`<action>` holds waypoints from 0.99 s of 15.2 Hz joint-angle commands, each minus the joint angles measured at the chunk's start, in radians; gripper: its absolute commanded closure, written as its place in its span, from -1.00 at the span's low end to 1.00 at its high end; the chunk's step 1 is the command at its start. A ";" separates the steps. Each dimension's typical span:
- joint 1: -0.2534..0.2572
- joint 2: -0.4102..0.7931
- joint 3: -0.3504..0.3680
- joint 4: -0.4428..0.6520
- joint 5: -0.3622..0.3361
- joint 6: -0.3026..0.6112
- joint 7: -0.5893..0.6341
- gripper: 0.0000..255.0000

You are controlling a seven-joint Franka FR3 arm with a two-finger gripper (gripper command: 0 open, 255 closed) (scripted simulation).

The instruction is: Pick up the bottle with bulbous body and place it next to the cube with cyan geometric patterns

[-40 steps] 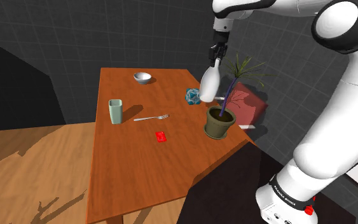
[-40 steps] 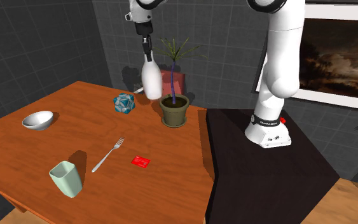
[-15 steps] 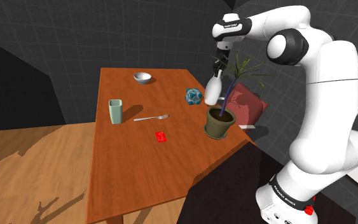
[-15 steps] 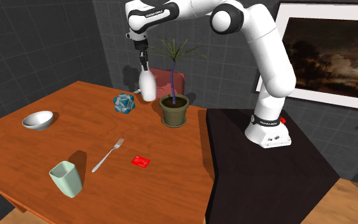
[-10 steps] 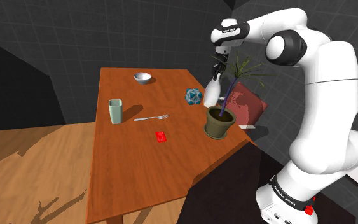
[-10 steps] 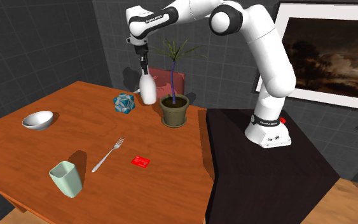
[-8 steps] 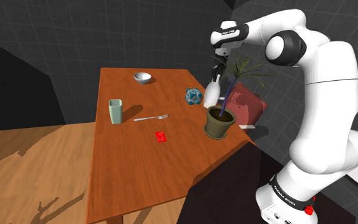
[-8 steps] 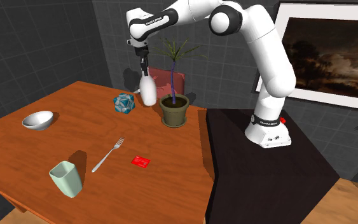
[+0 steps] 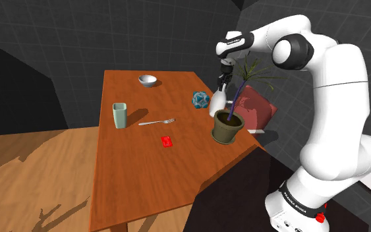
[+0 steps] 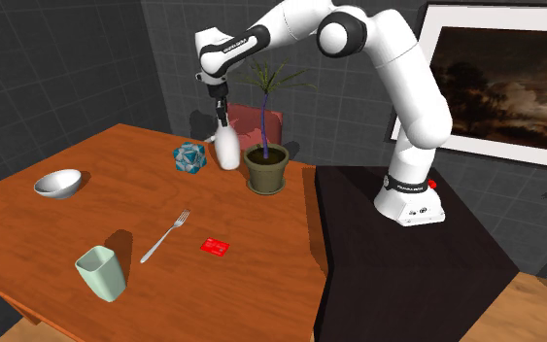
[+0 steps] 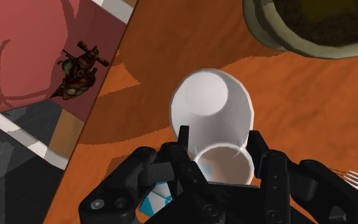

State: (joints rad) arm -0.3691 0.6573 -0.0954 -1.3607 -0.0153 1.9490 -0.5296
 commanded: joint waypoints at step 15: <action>0.000 0.014 0.001 -0.017 0.001 0.032 0.001 -1.00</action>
State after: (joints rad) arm -0.3695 0.6709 -0.0948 -1.3781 -0.0148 1.9810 -0.5286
